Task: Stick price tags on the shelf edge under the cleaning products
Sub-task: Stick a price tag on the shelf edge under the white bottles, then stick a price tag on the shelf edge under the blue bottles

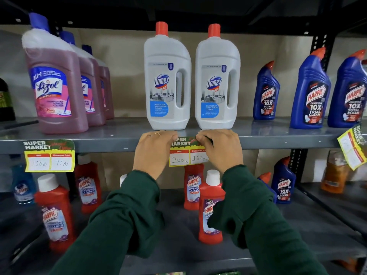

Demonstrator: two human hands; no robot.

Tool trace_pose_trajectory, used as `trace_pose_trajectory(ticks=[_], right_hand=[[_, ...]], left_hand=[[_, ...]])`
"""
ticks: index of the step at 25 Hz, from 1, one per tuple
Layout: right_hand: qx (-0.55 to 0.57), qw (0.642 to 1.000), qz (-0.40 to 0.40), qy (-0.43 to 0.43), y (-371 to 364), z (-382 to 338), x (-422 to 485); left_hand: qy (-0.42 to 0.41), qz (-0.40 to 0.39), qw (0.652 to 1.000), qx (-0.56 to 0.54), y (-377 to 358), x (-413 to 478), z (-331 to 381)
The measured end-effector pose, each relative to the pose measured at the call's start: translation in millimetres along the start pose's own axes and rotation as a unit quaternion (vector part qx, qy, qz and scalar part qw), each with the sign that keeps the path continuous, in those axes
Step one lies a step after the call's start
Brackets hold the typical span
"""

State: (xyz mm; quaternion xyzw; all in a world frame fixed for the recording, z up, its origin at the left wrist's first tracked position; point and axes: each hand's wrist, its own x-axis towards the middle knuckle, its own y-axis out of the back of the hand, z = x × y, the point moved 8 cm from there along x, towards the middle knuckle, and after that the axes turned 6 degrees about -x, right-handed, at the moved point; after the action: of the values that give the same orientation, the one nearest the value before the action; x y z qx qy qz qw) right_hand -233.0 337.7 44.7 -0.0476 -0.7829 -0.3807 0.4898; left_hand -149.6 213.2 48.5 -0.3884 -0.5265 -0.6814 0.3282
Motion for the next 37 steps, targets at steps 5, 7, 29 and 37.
trace_pose_trajectory(ticks=[5,7,29,37], right_hand=[[-0.015,0.999,-0.025,0.016,4.2,-1.8,-3.3],[-0.029,0.998,-0.041,0.025,3.7,-1.9,-4.2],[-0.096,0.959,0.091,-0.252,161.7,294.6,-33.7],[0.036,0.954,0.006,-0.299,165.5,348.8,-46.5]], left_hand=[[0.044,-0.002,0.998,-0.05,0.1,-3.9,-16.8],[0.054,0.0,0.996,-0.075,-1.1,-4.8,-18.0],[-0.077,-0.054,0.995,0.031,-200.0,60.1,253.3],[-0.057,-0.041,0.992,0.104,-229.9,58.0,260.1]])
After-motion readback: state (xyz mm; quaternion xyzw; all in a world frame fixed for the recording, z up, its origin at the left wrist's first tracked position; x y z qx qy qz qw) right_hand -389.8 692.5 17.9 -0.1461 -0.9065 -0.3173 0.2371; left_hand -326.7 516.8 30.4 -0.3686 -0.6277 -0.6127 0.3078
